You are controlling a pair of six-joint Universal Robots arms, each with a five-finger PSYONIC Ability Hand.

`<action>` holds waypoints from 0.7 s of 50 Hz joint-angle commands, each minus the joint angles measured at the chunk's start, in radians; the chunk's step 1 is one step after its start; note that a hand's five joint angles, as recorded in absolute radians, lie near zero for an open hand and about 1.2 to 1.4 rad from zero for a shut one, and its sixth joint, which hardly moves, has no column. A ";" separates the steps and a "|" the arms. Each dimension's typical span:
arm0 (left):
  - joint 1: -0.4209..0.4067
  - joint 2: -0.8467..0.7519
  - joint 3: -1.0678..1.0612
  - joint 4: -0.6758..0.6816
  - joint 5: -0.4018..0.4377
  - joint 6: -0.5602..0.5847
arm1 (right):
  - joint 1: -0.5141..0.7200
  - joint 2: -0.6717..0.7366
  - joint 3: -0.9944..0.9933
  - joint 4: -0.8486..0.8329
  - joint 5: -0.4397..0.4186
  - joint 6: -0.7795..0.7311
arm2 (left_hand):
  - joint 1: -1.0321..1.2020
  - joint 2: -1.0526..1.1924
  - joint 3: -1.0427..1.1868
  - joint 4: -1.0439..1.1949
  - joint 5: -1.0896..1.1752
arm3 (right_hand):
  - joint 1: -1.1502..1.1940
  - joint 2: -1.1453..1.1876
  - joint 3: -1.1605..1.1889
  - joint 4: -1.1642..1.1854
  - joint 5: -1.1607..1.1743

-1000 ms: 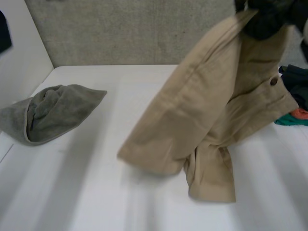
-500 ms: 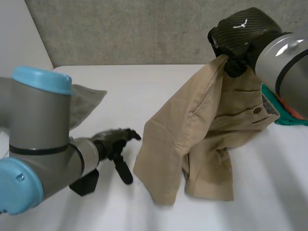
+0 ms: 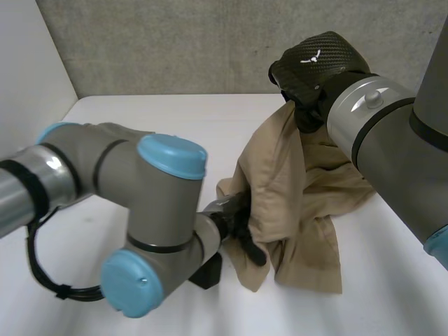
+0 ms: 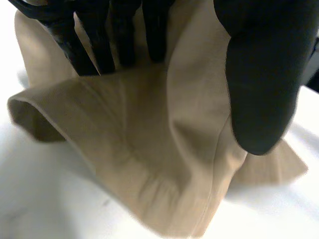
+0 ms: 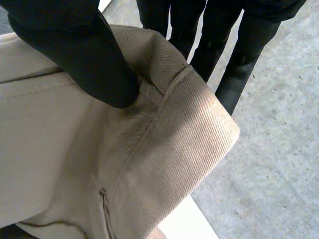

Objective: Fold the laundry.

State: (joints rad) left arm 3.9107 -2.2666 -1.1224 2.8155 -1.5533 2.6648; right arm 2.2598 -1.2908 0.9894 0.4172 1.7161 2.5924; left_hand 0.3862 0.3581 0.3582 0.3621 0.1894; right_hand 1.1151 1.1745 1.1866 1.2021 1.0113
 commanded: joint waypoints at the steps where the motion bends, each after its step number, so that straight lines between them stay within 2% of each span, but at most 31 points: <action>1: -0.059 -0.073 0.144 0.013 -0.092 -0.149 | -0.003 -0.008 0.031 -0.006 0.022 0.018 | 1.006 1.034 1.034 1.030 1.028 | 0.281 0.222 0.210 0.194 0.210; 4: -0.054 -0.047 0.144 -0.002 -0.157 -0.146 | -0.017 -0.015 0.044 -0.009 0.022 0.023 | 1.010 1.038 1.038 1.034 1.032 | 0.281 0.222 0.210 0.194 0.210; 5: -0.031 -0.004 0.116 -0.014 -0.225 -0.138 | -0.035 -0.022 0.055 -0.009 0.017 0.020 | 1.010 1.038 1.038 1.034 1.032 | 0.281 0.222 0.210 0.194 0.210; 8: 0.027 0.096 0.052 -0.013 -0.321 -0.097 | -0.080 -0.035 0.074 -0.008 0.005 0.015 | 1.010 1.038 1.038 1.034 1.032 | 0.281 0.222 0.210 0.194 0.210; 9: 0.065 0.175 0.011 -0.004 -0.338 -0.047 | -0.104 -0.042 0.083 -0.003 -0.012 0.006 | 1.010 1.038 1.038 1.034 1.032 | 0.281 0.222 0.210 0.194 0.210; 12: 0.142 0.297 -0.042 0.027 -0.303 0.081 | -0.146 -0.050 0.098 0.003 -0.049 -0.012 | 1.010 1.038 1.038 1.034 1.032 | 0.281 0.222 0.210 0.194 0.210; 13: 0.186 0.368 -0.066 0.050 -0.262 0.181 | -0.172 -0.051 0.110 0.009 -0.079 -0.020 | 1.010 1.038 1.038 1.034 1.032 | 0.281 0.222 0.210 0.194 0.210; 15: 0.231 0.433 -0.077 0.071 -0.209 0.297 | -0.192 -0.054 0.123 0.017 -0.110 -0.028 | 1.010 1.038 1.038 1.034 1.032 | 0.281 0.222 0.210 0.194 0.210; 16: 0.263 0.490 -0.074 0.081 -0.159 0.407 | -0.203 -0.055 0.129 0.020 -0.124 -0.029 | 1.010 1.038 1.038 1.034 1.032 | 0.281 0.222 0.210 0.194 0.210; 20: 0.302 0.571 -0.060 0.039 -0.125 0.602 | -0.243 -0.067 0.150 0.032 -0.168 -0.020 | 1.010 1.038 1.038 1.034 1.032 | 0.281 0.222 0.210 0.194 0.210; 24: 0.308 0.613 -0.004 0.003 -0.143 0.671 | -0.253 -0.105 0.138 0.023 -0.174 0.001 | 1.010 1.038 1.038 1.034 1.032 | 0.281 0.222 0.210 0.194 0.210; 31: 0.288 0.651 0.163 -0.039 -0.145 0.681 | -0.253 -0.208 0.068 -0.040 -0.167 0.064 | 1.010 1.038 1.038 1.034 1.032 | 0.281 0.222 0.210 0.194 0.210; 35: 0.280 0.674 0.292 -0.137 -0.137 0.679 | -0.273 -0.277 0.005 -0.044 -0.173 0.101 | 1.010 1.038 1.038 1.034 1.032 | 0.281 0.222 0.210 0.194 0.210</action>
State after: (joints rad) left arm 4.2062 -1.6120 -0.9805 2.7744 -1.6946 3.3615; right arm 2.0018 -1.4858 1.0663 0.3926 1.5435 2.6486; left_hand 1.1646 1.1966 1.1844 1.1981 0.9794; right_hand 1.1151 1.1745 1.1908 1.2021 1.0116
